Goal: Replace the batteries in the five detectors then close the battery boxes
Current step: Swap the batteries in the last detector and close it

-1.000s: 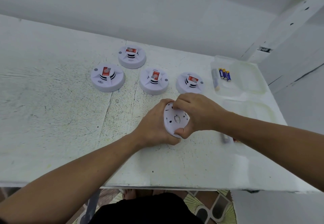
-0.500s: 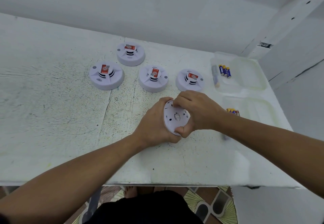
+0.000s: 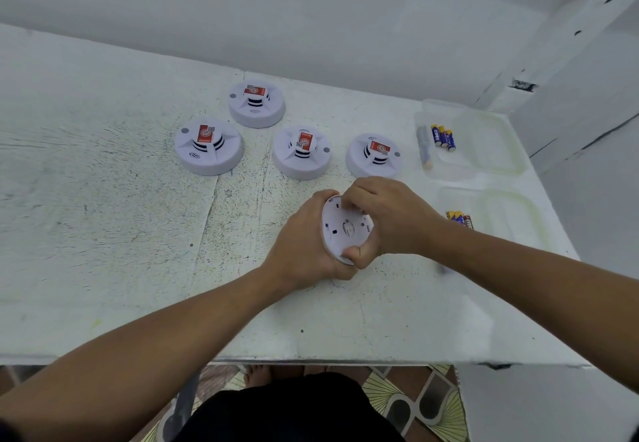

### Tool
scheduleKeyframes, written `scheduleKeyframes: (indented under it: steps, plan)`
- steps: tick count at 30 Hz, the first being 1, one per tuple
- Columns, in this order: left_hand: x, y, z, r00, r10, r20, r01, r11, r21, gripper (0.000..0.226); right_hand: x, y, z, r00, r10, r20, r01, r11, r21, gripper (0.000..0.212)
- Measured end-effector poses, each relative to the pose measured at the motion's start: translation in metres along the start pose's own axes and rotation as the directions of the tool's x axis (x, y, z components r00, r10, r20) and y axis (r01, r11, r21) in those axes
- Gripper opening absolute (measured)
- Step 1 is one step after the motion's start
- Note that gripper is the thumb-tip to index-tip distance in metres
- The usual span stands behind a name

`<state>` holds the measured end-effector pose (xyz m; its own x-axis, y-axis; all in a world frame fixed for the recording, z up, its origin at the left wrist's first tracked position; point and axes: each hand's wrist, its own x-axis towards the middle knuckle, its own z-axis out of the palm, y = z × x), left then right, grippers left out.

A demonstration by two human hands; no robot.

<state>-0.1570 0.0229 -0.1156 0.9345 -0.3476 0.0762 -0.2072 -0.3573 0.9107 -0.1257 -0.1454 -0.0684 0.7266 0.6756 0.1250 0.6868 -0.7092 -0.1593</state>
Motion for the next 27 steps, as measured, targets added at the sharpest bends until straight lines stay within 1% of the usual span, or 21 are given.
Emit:
scheduleKeyframes:
  steps: [6,9,12,14,17,20,21,23,24,25,26,27]
  plan:
    - [-0.003,0.003,0.001,0.999,0.035,-0.027,-0.035,0.999,0.007,0.079,0.000,-0.001,-0.002,1.000,0.012,-0.012,-0.011,1.000,0.019,0.063]
    - [-0.004,0.001,0.002,0.999,0.028,-0.023,-0.028,1.000,0.004,0.079,-0.002,-0.001,-0.002,1.000,0.030,0.002,-0.030,0.999,0.036,0.064]
    - [-0.004,0.001,-0.001,1.000,0.006,0.013,-0.006,1.000,0.023,0.081,-0.005,-0.004,-0.008,0.993,0.103,0.059,-0.108,0.990,0.091,0.060]
    - [-0.003,0.001,-0.004,0.999,-0.019,0.028,0.018,0.999,0.038,0.082,-0.010,-0.005,-0.012,0.974,0.200,0.109,-0.218,0.957,0.190,0.057]
    - [-0.001,0.004,-0.006,0.998,-0.044,0.033,0.042,0.997,0.071,0.079,-0.023,-0.010,-0.013,0.930,0.346,0.123,-0.365,0.843,0.395,0.056]
    - [0.002,0.007,-0.010,0.991,-0.116,0.067,0.112,0.992,0.064,0.077,-0.039,-0.015,-0.005,0.893,0.433,0.125,-0.428,0.727,0.537,0.045]
    - [0.005,0.008,-0.012,0.988,-0.124,0.095,0.119,0.991,0.063,0.069,-0.044,-0.017,-0.001,0.882,0.454,0.128,-0.433,0.672,0.601,0.040]
    - [0.014,0.012,-0.017,0.978,-0.063,0.198,0.054,0.997,0.047,0.038,-0.050,-0.022,0.003,0.861,0.493,0.122,-0.413,0.540,0.733,0.031]
    - [0.016,0.016,-0.020,0.967,-0.045,0.250,0.049,0.999,-0.009,0.029,-0.052,-0.023,0.004,0.854,0.506,0.116,-0.396,0.492,0.776,0.028]
    - [0.016,0.019,-0.023,0.957,-0.049,0.284,0.083,0.991,-0.109,0.028,-0.053,-0.025,0.004,0.851,0.514,0.105,-0.378,0.462,0.802,0.026]
    - [0.016,0.022,-0.028,0.950,-0.072,0.303,0.150,0.959,-0.242,0.033,-0.053,-0.025,0.003,0.853,0.514,0.094,-0.355,0.439,0.825,0.026]
    - [0.015,0.023,-0.031,0.938,-0.113,0.328,0.240,0.893,-0.381,0.042,-0.053,-0.026,0.002,0.858,0.505,0.089,-0.333,0.417,0.845,0.027]
